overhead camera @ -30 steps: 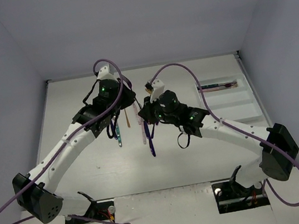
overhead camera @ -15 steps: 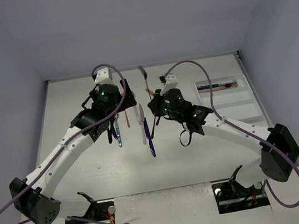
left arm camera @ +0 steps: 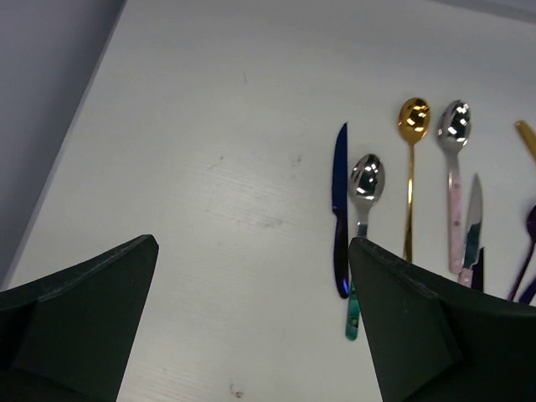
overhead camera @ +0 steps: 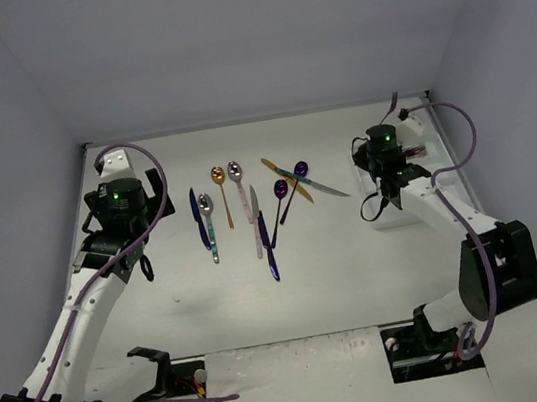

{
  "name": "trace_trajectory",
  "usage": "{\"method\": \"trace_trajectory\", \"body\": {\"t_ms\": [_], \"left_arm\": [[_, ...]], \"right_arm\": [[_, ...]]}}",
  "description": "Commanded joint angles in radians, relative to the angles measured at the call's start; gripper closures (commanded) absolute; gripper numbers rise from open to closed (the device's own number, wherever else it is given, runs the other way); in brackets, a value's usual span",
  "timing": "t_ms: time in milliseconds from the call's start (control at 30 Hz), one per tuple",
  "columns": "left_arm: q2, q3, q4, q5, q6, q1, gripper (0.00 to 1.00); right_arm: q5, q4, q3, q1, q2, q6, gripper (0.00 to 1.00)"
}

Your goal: Sort the eating utensils into containers

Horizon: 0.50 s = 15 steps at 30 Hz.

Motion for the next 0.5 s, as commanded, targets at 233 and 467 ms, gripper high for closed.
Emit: {"method": "trace_trajectory", "body": {"t_ms": [233,467], "left_arm": [[-0.056,-0.090,0.092,0.019,0.080,0.039,0.03],[-0.068,-0.103,0.085,0.003,0.088,0.039,0.03]], "right_arm": [[0.189,0.054,0.092,-0.116,0.223,0.301,1.00],[0.234,0.054,0.155,-0.145,0.370,0.464,1.00]]}}
